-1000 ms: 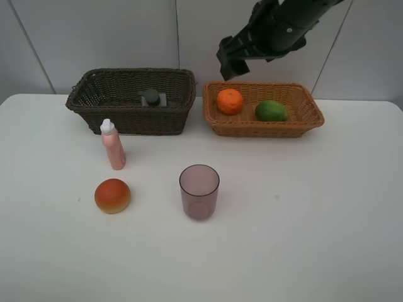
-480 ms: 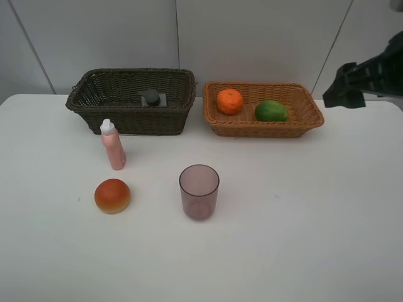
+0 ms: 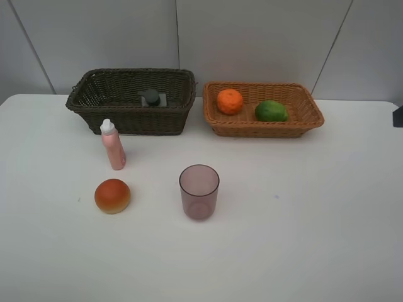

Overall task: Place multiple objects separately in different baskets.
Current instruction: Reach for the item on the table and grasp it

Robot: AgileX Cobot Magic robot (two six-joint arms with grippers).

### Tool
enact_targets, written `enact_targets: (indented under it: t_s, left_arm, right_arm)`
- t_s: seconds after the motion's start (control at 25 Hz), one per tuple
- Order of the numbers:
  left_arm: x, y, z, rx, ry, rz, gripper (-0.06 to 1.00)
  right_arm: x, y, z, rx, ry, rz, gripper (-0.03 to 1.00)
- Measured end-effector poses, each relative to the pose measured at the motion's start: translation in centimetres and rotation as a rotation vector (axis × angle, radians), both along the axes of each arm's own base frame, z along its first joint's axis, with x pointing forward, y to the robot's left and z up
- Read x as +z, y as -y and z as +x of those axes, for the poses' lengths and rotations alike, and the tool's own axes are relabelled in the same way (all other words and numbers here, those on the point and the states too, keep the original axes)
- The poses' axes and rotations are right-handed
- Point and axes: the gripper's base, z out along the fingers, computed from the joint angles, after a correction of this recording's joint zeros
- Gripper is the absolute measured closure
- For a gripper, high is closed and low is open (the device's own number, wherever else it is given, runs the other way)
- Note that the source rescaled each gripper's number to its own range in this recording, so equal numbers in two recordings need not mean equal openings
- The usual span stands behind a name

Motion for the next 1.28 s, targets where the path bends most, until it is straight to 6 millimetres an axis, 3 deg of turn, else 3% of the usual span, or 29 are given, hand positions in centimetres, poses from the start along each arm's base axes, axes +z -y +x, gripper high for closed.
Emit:
enact_targets:
  t_s: [0.36,0.68,0.96,1.28]
  left_arm:
    - [0.0,0.0,0.0,0.000,0.000,0.000,-0.06]
    - [0.0,0.0,0.0,0.000,0.000,0.000,-0.06]
    - [0.0,0.0,0.0,0.000,0.000,0.000,-0.06]
    - [0.0,0.0,0.0,0.000,0.000,0.000,-0.06]
  right_arm:
    - [1.3,0.5,-5.2,-0.055,0.053,0.014,0.13]
    - [-0.5,0.4,-9.5,-0.054,0.164,0.015,0.13]
    - [-2.4,0.4,-11.8,-0.055,0.191,0.021,0.13]
    - [-3.2,0.3,-13.6,-0.048,0.315,0.030,0.13]
